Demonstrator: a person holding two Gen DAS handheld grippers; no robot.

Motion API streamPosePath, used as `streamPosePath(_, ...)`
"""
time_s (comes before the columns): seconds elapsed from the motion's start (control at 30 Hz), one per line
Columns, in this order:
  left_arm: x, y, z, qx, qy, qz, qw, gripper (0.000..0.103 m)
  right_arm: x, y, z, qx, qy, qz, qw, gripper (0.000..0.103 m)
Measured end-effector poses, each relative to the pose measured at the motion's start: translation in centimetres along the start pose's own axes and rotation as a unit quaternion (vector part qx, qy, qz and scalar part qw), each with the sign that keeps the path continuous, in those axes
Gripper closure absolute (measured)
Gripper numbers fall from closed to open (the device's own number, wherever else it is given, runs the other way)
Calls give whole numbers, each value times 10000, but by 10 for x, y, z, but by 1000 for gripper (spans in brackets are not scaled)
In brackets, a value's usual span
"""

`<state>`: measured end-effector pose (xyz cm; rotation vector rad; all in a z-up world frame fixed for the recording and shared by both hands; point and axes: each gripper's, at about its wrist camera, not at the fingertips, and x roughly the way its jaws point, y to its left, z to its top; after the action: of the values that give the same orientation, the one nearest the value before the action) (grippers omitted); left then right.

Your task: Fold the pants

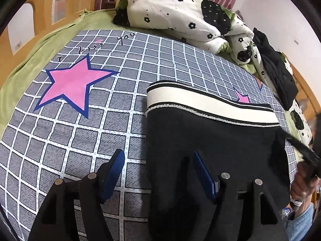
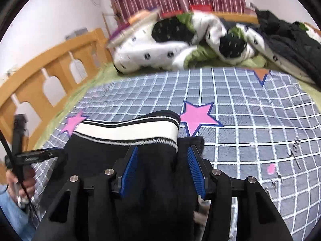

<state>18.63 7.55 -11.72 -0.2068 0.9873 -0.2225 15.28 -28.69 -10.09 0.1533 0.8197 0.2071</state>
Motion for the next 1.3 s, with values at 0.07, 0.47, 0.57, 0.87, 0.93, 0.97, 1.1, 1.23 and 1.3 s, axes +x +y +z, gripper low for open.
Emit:
streamPosePath(0.07, 1, 3, 0, -17, 13, 51, 10000, 35, 36, -1, 4, 126, 511, -113, 9986, 79)
streamPosePath(0.47, -22, -11, 14, 141, -514, -161, 9985, 35, 43, -30, -5, 436, 411, -44, 9982, 80)
streamPosePath(0.57, -29, -24, 19, 328, -728, -161, 9967, 35, 18, -24, 11, 303, 337, -235, 9987, 68)
streamPosePath(0.87, 38, -78, 43, 1169, -417, 221, 9920, 35, 28, 23, 46, -695, -247, -124, 9972, 68)
streamPosePath(0.93, 66, -74, 34, 1200, -233, 517, 9912, 33, 74, 15, 30, -724, 303, -480, 9958, 68)
streamPosePath(0.97, 73, -73, 30, 1269, -276, 559, 9900, 32, 83, 12, 20, -811, 178, -589, 9948, 68)
streamPosePath(1.1, 71, -70, 32, 1228, -313, 400, 9911, 30, 74, 7, 21, -725, 81, -405, 9965, 68)
streamPosePath(1.23, 68, -68, 27, 1236, -465, 375, 9905, 30, 71, 9, 23, -747, 68, -362, 9965, 69)
streamPosePath(1.3, 67, -66, 26, 1189, -491, 316, 9912, 30, 70, 10, 20, -757, 37, -356, 9965, 69)
